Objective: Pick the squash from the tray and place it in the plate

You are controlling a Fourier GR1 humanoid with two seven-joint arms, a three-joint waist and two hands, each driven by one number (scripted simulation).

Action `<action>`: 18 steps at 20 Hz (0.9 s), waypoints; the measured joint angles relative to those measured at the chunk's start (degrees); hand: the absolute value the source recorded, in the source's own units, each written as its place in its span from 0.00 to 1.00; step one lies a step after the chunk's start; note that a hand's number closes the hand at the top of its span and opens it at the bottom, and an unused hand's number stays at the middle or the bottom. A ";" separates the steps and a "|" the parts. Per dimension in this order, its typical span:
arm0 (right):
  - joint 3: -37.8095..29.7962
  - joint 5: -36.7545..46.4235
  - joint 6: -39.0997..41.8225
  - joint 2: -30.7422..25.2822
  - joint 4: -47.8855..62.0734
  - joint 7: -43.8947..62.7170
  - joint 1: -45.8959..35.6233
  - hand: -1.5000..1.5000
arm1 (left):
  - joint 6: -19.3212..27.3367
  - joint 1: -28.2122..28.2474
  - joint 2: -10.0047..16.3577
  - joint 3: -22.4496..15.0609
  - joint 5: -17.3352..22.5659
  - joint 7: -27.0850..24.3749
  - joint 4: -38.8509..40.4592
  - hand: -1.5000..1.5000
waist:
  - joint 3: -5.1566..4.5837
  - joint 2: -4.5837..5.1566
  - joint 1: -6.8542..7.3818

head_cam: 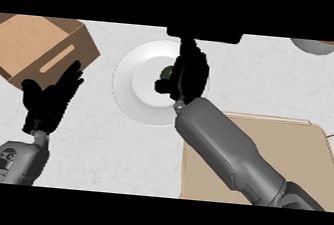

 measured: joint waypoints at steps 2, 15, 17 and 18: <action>0.51 -0.27 -2.75 0.01 -2.48 -1.62 -0.90 0.00 | -0.02 -0.09 0.07 0.23 -0.07 -0.04 0.37 0.50 | 0.01 -0.02 0.01; -0.35 -13.84 -15.14 0.07 -19.93 -4.87 4.86 0.00 | -1.11 0.42 0.38 1.61 0.22 -0.61 1.12 0.50 | 0.02 -0.21 -1.11; -0.48 -16.83 -16.28 0.12 -20.61 -8.16 6.42 0.00 | -1.07 1.58 0.27 1.53 0.06 -0.22 -0.63 0.50 | 0.02 -0.24 -1.24; -0.42 -18.00 -16.89 0.14 -21.21 -10.18 7.62 0.00 | -0.63 1.75 0.17 1.53 -0.12 0.75 -1.65 0.50 | 0.02 -0.26 -1.35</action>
